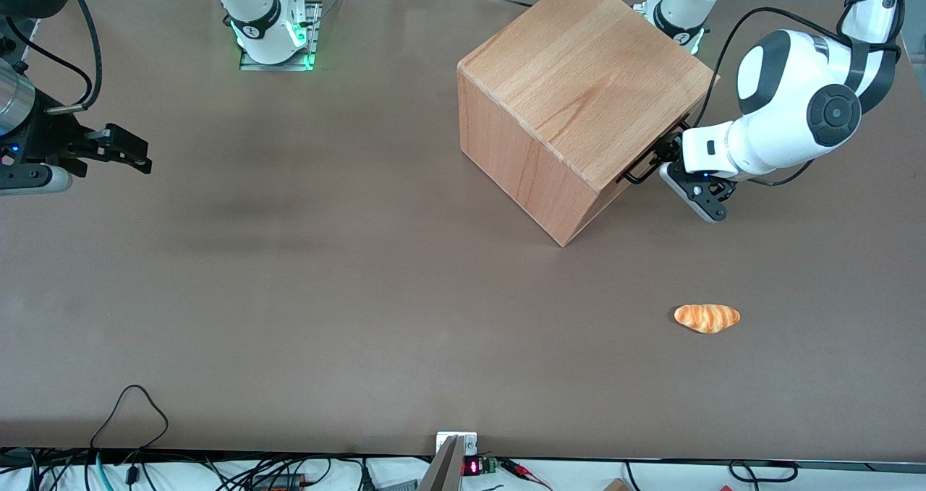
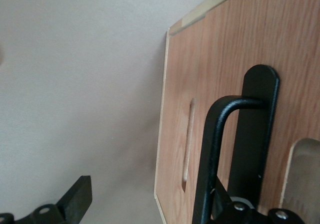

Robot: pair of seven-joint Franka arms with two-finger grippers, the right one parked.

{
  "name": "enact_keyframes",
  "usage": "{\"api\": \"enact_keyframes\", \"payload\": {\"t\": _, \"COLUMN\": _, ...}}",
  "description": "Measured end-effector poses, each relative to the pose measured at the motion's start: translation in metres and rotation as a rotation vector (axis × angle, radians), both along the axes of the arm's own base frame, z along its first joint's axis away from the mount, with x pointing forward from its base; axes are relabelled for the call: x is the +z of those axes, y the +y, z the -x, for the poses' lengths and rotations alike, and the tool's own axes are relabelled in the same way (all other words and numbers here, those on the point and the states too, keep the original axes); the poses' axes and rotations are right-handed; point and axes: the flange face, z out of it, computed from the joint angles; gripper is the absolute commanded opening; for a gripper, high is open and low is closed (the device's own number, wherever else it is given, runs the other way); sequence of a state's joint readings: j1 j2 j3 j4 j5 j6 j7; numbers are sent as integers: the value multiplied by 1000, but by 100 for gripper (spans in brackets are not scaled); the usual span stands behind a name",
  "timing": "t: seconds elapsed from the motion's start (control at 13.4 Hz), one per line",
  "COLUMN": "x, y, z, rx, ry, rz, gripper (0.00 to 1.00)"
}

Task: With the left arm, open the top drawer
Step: 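Pull the handle with the left gripper, sliding the drawer out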

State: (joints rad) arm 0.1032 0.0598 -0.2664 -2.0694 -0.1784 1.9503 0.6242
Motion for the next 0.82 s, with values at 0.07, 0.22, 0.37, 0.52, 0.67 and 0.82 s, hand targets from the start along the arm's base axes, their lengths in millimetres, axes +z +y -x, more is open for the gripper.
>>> {"api": "enact_keyframes", "payload": {"t": 0.07, "x": 1, "y": 5, "z": -3, "rx": 11, "ry": -18, "rz": 1, "gripper": 100}}
{"api": "enact_keyframes", "payload": {"t": 0.22, "x": 3, "y": 20, "z": -10, "rx": 46, "ry": -54, "rz": 2, "gripper": 100}}
{"api": "enact_keyframes", "payload": {"t": 0.37, "x": 3, "y": 44, "z": -18, "rx": 95, "ry": -91, "rz": 0, "gripper": 100}}
{"api": "enact_keyframes", "payload": {"t": 0.52, "x": 1, "y": 72, "z": -26, "rx": 141, "ry": -133, "rz": -3, "gripper": 100}}
{"api": "enact_keyframes", "payload": {"t": 0.67, "x": 5, "y": 97, "z": -33, "rx": 175, "ry": -187, "rz": -9, "gripper": 100}}
{"api": "enact_keyframes", "payload": {"t": 0.82, "x": 7, "y": 111, "z": -38, "rx": 193, "ry": -219, "rz": -13, "gripper": 100}}
